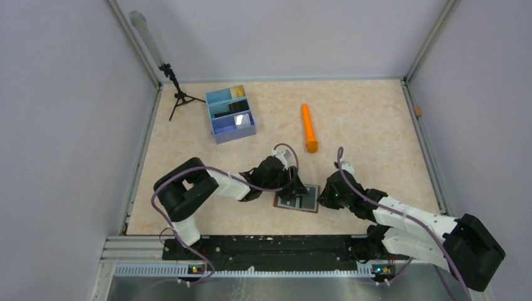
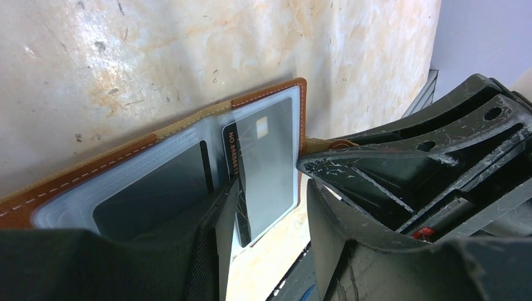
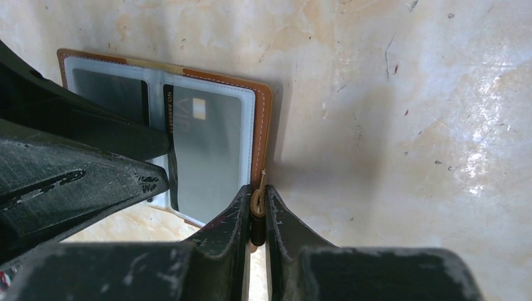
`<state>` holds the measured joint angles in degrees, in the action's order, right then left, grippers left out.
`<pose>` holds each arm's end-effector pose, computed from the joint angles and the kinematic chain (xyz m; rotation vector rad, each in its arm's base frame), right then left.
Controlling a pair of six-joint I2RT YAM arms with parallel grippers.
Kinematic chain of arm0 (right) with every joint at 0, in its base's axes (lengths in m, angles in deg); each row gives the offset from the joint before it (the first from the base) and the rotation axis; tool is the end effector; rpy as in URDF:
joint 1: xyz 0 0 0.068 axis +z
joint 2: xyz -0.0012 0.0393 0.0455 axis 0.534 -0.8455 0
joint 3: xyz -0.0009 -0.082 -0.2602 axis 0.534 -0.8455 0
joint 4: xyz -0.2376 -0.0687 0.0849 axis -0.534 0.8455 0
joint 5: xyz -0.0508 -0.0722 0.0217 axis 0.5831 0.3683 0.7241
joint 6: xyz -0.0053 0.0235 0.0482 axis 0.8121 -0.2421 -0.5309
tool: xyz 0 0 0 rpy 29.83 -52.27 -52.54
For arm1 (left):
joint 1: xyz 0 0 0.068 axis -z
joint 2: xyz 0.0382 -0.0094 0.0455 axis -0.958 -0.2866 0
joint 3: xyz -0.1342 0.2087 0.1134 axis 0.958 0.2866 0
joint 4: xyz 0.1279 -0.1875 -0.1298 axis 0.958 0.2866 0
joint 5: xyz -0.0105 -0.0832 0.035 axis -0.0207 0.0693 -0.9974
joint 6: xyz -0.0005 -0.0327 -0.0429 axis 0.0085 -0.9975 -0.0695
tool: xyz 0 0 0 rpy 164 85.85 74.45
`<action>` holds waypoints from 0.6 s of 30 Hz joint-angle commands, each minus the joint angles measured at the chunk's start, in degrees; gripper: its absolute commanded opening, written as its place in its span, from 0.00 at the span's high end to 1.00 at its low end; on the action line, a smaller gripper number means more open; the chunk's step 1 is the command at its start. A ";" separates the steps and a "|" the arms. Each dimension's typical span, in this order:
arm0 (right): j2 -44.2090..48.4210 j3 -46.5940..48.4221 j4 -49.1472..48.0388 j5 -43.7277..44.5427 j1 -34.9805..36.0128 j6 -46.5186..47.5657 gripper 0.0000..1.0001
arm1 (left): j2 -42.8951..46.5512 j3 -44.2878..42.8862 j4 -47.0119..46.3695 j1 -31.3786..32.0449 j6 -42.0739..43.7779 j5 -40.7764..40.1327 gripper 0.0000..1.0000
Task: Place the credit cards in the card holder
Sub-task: Insert the credit card into the card holder, then turn over the card slot in the card holder.
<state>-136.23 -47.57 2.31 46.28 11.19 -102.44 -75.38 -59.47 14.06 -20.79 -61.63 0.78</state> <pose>0.1294 0.1168 0.1484 0.1989 2.5123 0.5737 0.1933 -0.2693 0.1280 0.0492 2.5151 -1.3106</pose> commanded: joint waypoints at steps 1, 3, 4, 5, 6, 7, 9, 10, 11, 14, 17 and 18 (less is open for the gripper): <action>3.38 -0.31 -5.00 -3.38 -0.35 -0.35 0.94 | -1.35 0.58 -1.26 1.11 -0.15 0.25 0.51; 5.17 -0.35 -5.09 -3.76 -0.31 -0.36 0.96 | -1.55 0.42 -1.91 1.52 -0.34 0.31 0.51; 6.15 -0.40 -4.98 -3.87 -0.39 -0.44 0.97 | -1.64 0.28 -2.21 1.70 -0.47 0.36 0.51; 7.17 -0.43 -4.94 -4.01 -0.39 -0.41 0.98 | -1.66 0.20 -2.48 1.87 -0.63 0.45 0.51; 8.23 -0.56 -4.93 -4.10 -0.40 -0.41 0.99 | -1.74 0.00 -2.86 2.00 -0.76 0.53 0.51; 9.51 -0.65 -4.81 -4.20 -0.40 -0.49 1.00 | -1.69 -0.06 -3.29 2.14 -0.90 0.62 0.51; 11.41 -0.85 -4.76 -4.33 -0.40 -0.64 1.00 | -1.40 -0.14 -3.70 2.26 -1.13 0.67 0.51; 12.15 -0.94 -4.60 -4.38 -0.40 -0.71 1.00 | -1.09 -0.14 -3.60 2.24 -1.14 0.48 0.51; 12.70 -0.96 -4.46 -4.45 -0.40 -0.71 1.00 | -0.73 -0.06 -3.25 2.28 -0.95 0.06 0.51; 13.54 -1.10 -5.11 -5.32 -0.40 -0.41 1.00 | 0.56 -0.01 -1.13 2.29 0.41 -1.31 0.51; 14.03 -1.68 -7.16 -6.43 -0.40 -0.78 1.00 | 1.49 0.22 -0.29 2.24 1.43 -1.70 0.48; 14.16 -1.86 -7.78 -6.44 -0.40 -0.93 1.00 | 1.83 0.33 -0.33 2.28 1.59 -1.70 0.46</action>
<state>-123.35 -49.08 1.34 42.30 11.03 -102.53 -75.59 -59.47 12.57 -19.43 -61.98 -0.16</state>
